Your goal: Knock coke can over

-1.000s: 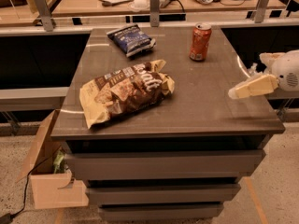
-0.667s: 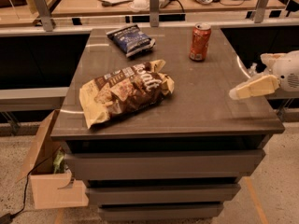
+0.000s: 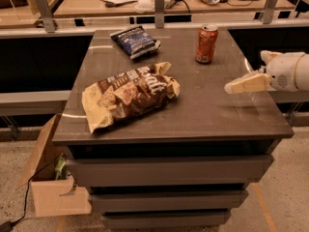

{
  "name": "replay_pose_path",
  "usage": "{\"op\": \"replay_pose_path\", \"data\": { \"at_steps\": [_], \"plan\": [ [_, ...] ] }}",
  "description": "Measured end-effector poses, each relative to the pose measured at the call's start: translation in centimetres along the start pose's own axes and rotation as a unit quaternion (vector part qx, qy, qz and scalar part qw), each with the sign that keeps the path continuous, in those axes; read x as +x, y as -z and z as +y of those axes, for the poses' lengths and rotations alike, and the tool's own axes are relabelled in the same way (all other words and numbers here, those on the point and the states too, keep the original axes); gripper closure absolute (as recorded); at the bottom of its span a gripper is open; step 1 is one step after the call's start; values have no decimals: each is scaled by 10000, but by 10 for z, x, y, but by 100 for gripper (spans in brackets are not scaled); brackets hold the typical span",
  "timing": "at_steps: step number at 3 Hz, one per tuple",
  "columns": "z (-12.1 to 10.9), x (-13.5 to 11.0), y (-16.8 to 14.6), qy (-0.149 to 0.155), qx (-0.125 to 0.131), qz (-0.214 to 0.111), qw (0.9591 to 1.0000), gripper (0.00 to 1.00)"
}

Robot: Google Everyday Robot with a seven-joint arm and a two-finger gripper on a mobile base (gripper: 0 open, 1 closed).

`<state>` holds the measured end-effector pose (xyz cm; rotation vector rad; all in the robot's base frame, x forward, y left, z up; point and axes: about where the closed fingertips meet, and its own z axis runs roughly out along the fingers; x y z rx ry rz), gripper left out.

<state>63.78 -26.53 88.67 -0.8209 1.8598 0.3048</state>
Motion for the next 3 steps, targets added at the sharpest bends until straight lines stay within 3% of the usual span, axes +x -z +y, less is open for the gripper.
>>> {"op": "replay_pose_path", "data": {
  "at_steps": [1, 3],
  "plan": [
    [-13, -10, -20, 52, -17, -278, 9996, 0],
    [-30, -42, -47, 11, 184, -664, 9976, 0]
  ]
}}
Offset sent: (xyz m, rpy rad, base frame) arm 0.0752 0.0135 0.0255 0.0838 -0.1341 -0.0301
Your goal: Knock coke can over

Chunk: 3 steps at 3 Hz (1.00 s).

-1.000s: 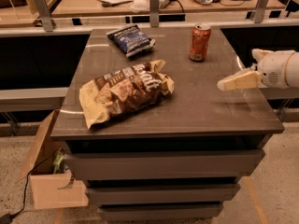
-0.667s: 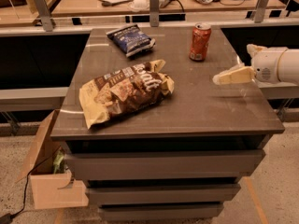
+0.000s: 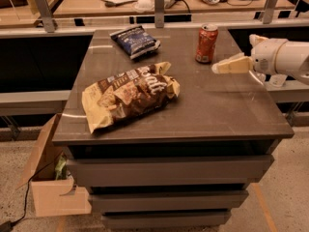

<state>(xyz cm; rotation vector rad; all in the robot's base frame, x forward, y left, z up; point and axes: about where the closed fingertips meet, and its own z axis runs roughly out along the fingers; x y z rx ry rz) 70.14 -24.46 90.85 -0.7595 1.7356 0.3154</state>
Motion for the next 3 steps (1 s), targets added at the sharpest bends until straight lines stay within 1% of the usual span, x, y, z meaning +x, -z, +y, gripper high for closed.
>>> {"op": "replay_pose_path", "data": {
  "at_steps": [1, 2, 3],
  "plan": [
    [-2, -22, -16, -188, 116, -165, 9996, 0],
    [3, -26, -25, -361, 75, -160, 9992, 0],
    [5, -10, -47, -546, -35, -176, 9983, 0]
  ]
}}
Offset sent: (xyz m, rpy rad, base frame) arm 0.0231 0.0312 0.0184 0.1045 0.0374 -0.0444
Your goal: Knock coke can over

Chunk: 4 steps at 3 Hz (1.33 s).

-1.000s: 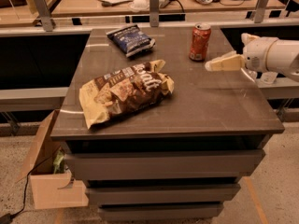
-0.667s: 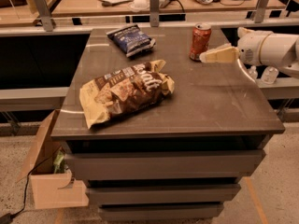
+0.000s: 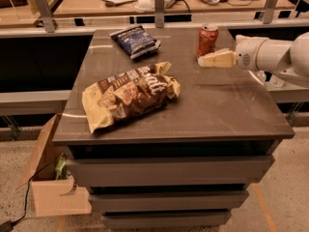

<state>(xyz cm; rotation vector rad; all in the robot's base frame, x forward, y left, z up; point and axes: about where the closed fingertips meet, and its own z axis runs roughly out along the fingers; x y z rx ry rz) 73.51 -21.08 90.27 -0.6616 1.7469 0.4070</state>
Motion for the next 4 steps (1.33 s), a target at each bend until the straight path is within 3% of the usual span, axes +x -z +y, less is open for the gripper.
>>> {"op": "replay_pose_path", "data": {
  "at_steps": [2, 4],
  "plan": [
    [-20, 28, -42, -34, -278, -194, 9994, 0],
    [-44, 30, -76, 83, -347, -566, 9978, 2]
  ]
}}
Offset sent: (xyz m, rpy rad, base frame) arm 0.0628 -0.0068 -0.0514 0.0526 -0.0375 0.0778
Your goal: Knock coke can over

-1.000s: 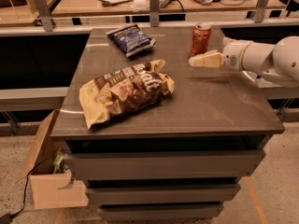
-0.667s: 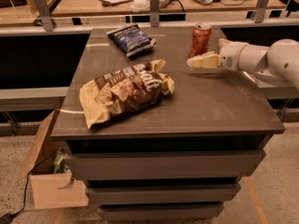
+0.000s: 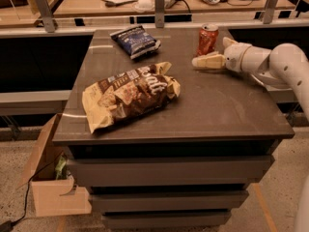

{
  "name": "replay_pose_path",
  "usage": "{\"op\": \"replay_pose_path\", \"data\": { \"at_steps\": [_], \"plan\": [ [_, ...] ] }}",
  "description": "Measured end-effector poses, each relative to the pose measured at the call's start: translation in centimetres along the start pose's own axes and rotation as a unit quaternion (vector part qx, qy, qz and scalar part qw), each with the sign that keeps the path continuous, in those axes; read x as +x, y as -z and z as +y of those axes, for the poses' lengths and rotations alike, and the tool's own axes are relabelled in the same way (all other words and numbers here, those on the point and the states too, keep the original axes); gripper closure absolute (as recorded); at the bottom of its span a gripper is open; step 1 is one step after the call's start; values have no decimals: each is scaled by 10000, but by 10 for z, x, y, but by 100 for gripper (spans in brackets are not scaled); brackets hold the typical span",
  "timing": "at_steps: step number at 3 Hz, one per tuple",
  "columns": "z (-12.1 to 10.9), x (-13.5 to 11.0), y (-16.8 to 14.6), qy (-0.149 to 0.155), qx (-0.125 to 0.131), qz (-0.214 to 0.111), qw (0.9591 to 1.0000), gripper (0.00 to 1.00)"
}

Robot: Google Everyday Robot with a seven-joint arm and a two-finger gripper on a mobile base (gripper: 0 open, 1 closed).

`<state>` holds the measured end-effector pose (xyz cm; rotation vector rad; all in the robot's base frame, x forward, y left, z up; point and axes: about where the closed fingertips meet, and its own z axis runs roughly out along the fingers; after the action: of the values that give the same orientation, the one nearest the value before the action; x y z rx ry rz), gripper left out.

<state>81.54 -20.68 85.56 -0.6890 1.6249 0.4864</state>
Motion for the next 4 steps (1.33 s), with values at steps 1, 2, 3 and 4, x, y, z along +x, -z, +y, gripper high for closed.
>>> {"op": "replay_pose_path", "data": {
  "at_steps": [1, 2, 3, 4],
  "plan": [
    [-7, 14, -10, -8, -45, -44, 10000, 33],
    [-9, 18, -12, 22, -66, -10, 10000, 54],
    [-10, 15, -11, 23, -67, -11, 10000, 79],
    [-5, 3, -6, 183, -172, -52, 9997, 99]
  ]
}}
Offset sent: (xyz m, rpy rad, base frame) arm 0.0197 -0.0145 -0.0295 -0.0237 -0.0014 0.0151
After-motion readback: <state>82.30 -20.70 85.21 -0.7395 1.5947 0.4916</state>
